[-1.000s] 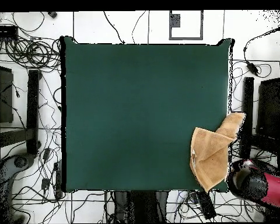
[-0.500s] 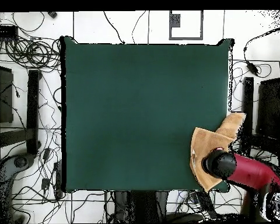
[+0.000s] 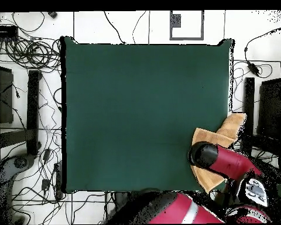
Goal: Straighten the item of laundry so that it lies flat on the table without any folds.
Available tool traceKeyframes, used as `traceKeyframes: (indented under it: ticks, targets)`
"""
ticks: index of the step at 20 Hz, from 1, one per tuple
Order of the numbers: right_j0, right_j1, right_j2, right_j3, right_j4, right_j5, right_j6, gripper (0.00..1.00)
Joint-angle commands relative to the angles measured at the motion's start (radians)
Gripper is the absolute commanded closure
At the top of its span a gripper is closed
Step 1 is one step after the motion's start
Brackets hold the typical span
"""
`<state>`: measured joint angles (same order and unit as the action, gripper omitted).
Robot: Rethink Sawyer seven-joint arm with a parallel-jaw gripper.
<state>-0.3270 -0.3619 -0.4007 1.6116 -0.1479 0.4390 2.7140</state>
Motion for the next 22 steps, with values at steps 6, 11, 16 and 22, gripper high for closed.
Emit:
traceKeyframes:
  ticks: [6, 11, 16, 22]
  targets:
    - [0.128, 0.192, -0.043, -0.103, 0.248, 0.003, 0.331, 1.0]
    - [0.177, 0.237, -0.082, -0.136, 0.329, 0.016, 0.337, 1.0]
    - [0.166, 0.234, -0.104, -0.121, 0.359, 0.013, 0.281, 1.0]
    - [0.203, 0.282, -0.138, -0.184, 0.406, 0.099, 0.279, 1.0]
